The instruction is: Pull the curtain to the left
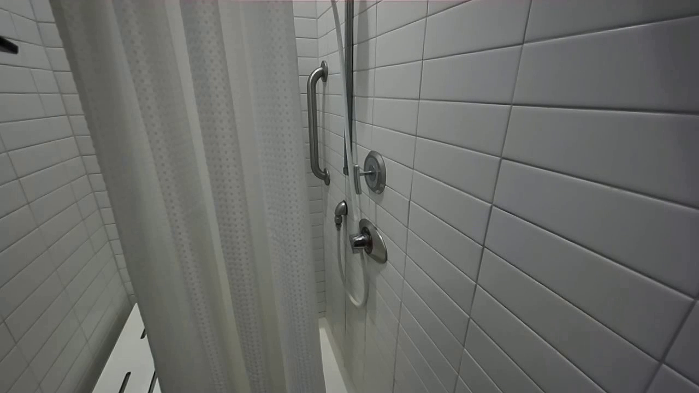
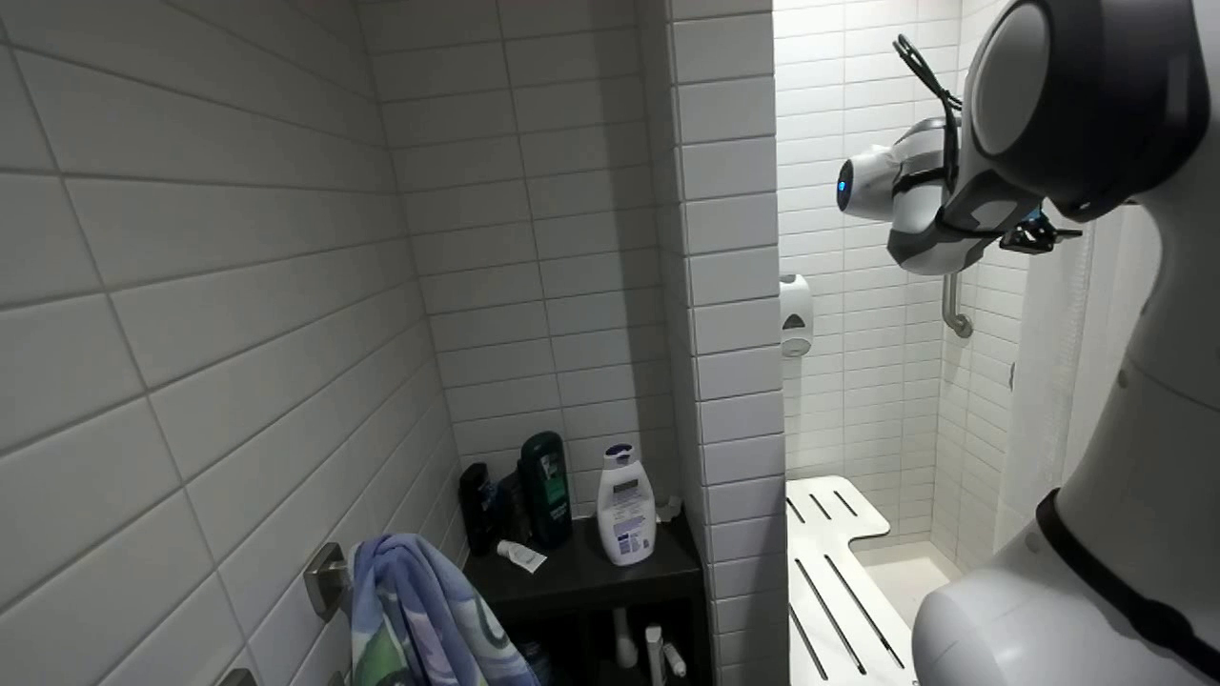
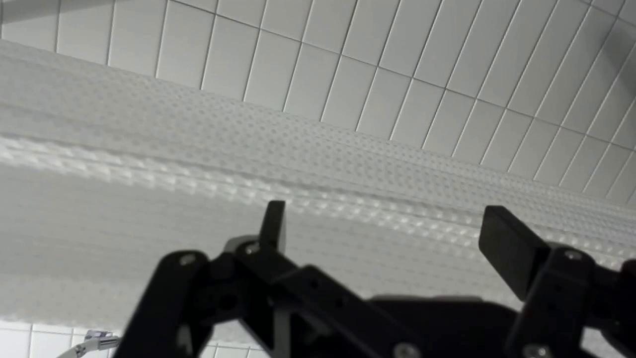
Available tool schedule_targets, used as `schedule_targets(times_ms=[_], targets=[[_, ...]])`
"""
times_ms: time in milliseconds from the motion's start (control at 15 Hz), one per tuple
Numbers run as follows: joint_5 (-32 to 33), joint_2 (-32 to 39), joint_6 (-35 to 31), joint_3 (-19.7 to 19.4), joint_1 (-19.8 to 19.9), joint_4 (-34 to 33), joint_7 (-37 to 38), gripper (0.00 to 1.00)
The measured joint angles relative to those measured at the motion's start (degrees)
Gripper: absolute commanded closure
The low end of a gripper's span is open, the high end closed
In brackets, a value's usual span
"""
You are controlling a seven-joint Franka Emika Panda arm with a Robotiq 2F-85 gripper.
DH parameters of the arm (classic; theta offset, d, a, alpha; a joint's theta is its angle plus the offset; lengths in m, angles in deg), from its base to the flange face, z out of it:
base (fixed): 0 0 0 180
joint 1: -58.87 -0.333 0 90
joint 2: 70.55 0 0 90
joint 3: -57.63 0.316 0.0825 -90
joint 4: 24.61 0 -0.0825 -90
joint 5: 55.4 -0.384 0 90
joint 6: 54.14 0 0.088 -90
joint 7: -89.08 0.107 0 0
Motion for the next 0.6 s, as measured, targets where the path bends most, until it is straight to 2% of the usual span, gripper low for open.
schedule_targets(times_ms=[400,600], targets=[[0.2,0.0,0.0,0.0,0.0,0.0,0.0,0.0],[2.6,0.2,0.5,0.0,0.0,0.2,-0.1,0.0]])
